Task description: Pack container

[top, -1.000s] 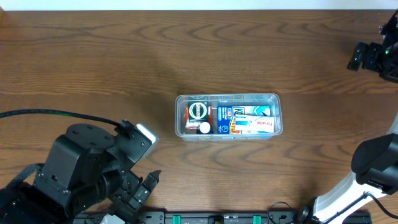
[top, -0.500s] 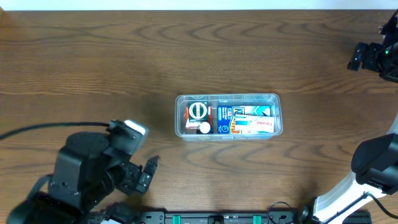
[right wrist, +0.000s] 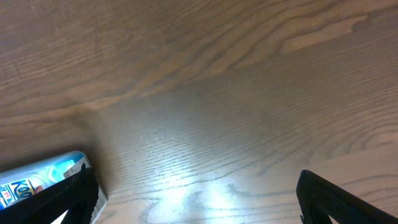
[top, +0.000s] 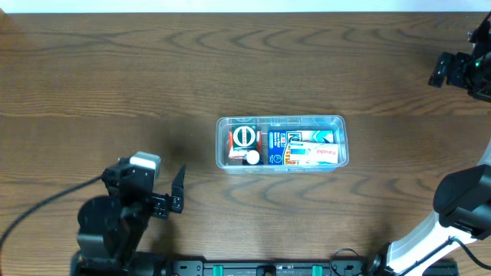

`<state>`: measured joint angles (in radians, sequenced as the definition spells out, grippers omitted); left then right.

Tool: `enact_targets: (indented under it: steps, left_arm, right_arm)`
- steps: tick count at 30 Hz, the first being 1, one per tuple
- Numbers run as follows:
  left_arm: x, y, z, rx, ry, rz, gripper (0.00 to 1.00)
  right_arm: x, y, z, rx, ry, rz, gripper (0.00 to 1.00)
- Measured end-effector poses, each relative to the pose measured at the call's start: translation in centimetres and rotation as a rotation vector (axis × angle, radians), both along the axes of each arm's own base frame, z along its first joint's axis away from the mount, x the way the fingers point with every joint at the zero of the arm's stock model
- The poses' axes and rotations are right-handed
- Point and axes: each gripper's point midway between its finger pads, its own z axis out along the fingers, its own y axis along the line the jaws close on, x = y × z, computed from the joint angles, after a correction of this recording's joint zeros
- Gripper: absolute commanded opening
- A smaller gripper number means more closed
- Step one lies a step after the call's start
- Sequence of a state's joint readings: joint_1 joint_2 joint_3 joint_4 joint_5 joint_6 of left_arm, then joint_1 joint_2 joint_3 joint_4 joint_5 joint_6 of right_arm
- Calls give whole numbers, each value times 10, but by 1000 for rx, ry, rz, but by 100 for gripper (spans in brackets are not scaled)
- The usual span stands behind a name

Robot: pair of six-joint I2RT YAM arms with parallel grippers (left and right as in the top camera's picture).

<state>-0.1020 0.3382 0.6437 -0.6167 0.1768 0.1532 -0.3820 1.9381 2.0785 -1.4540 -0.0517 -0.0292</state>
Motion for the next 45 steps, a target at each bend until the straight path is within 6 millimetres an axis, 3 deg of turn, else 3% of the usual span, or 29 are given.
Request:
enact_targets:
  steps: [11, 16, 31, 36, 45]
  left_arm:
    - [23, 3, -19, -28, -291, 20, 98]
    - [28, 2, -33, -32, -341, 18, 98]
    - [32, 13, -55, -20, -361, 62, 98]
    - [34, 14, -82, -1, -301, 63, 98]
    - [34, 15, -81, 31, -312, 62, 98]
  right_arm:
    - [0, 0, 0, 0, 0, 0, 99]
    - [0, 0, 0, 0, 0, 0, 99]
    - [0, 0, 0, 0, 0, 0, 99]
    - [0, 0, 0, 1, 1, 0, 99]
    - [0, 0, 0, 0, 0, 0, 99]
